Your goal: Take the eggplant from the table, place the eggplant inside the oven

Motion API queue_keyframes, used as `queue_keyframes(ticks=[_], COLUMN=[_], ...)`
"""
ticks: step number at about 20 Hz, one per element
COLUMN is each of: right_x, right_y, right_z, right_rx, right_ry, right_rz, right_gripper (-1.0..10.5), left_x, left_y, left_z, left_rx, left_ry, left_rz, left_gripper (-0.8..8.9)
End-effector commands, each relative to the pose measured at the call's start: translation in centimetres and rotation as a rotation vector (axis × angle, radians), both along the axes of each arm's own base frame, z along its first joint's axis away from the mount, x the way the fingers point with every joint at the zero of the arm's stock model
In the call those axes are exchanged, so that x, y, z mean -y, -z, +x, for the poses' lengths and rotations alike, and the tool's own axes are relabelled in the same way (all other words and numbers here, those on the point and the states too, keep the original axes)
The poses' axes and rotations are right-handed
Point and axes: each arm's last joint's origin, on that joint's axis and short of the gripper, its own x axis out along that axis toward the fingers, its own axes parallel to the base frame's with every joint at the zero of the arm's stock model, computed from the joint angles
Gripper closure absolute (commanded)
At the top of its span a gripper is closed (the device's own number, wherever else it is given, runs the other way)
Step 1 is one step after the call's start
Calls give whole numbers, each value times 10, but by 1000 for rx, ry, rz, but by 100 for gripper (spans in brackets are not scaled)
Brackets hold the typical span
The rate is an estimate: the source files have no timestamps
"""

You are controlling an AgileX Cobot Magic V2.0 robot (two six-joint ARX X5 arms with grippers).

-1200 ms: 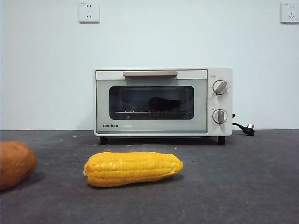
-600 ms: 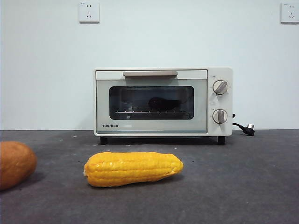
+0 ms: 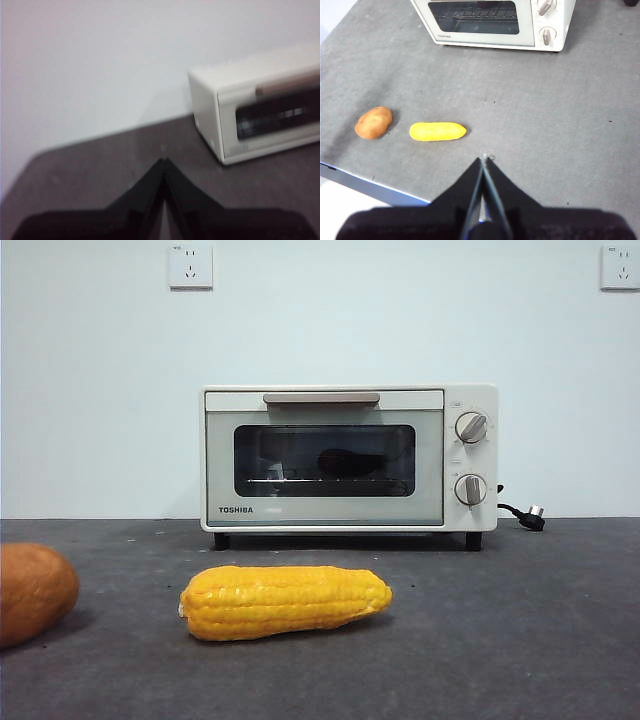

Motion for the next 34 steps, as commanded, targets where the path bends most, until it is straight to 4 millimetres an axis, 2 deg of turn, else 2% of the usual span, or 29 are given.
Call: queue_keyframes(ticks=[1, 6, 11, 34], right_x=[0, 0, 0, -1], right_y=[2, 2, 2, 2], right_z=[0, 0, 0, 1], right_rx=[-24, -24, -24, -28], right_ry=[-1, -1, -1, -1], right_rz=[-14, -14, -14, -16], right_gripper=[948, 948, 948, 948], left_x=[-1, 0, 0, 0], left_y=[32, 83, 118, 118], left_z=[4, 12, 17, 18], left_rx=[-46, -129, -189, -191], left_ry=[-14, -23, -36, -30], left_rz=[-44, -109, -191, -226], left_gripper=[817, 816, 816, 816])
